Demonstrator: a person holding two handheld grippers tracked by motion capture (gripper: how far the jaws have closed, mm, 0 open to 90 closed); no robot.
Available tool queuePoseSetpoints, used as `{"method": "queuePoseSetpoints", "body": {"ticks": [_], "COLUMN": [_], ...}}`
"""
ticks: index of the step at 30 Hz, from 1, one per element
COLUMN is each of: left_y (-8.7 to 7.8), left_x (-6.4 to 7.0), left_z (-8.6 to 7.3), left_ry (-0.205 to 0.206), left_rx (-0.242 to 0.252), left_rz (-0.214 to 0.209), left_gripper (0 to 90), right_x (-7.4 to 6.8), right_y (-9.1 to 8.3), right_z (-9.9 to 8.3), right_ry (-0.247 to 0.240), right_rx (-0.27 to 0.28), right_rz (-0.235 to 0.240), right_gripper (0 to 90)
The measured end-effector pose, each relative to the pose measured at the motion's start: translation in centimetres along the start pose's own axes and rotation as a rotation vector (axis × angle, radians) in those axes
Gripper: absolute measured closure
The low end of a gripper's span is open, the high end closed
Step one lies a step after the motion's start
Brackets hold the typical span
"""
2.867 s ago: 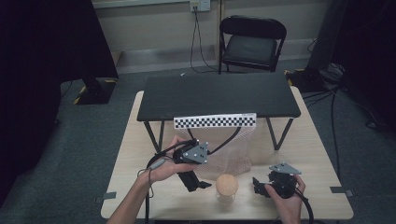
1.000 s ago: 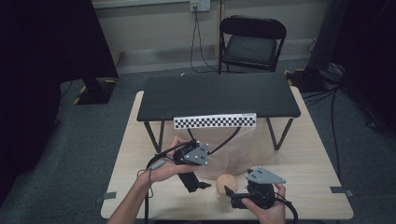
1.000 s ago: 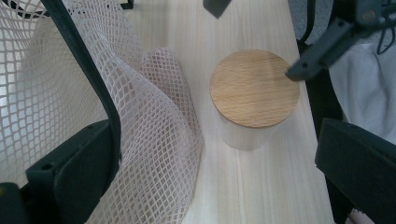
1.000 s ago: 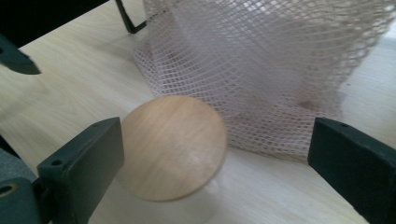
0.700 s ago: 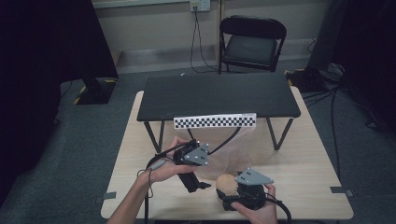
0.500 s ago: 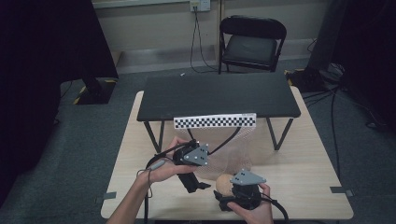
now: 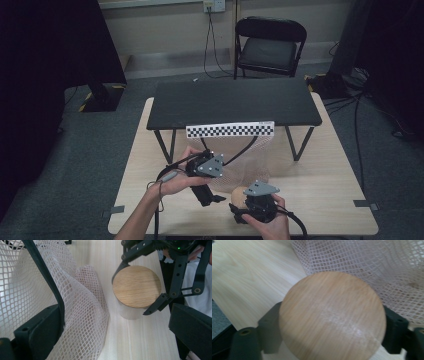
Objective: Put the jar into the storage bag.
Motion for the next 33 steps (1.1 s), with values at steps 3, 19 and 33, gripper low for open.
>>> {"method": "queuePoseSetpoints", "body": {"ticks": [3,19,33], "left_y": [0.0,0.3,0.8], "left_x": [0.0,-0.1,-0.2], "left_z": [0.0,0.2,0.2], "left_ry": [-0.001,-0.015,-0.019], "left_rx": [0.001,0.006,0.024], "left_rz": [0.001,0.015,0.024], "left_gripper": [0.4,0.3,0.3], "right_x": [-0.1,0.8,2.4], "right_y": [0.1,-1.3,-3.2], "right_z": [0.1,0.9,2.9], "right_ry": [-0.009,0.035,0.085], "right_rx": [0.000,0.056,0.133], "right_rz": [-0.017,-0.020,-0.026], "right_gripper": [23.6,23.9,24.0]}}
Point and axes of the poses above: each handheld gripper's, and its own axes: y roughly forward along the jaws, z roughly out of its top, x roughly to its right, the point moved 6 cm from there along y, roughly forward along the jaws, and after that the axes turned 6 degrees about x, right-handed, at the moved point
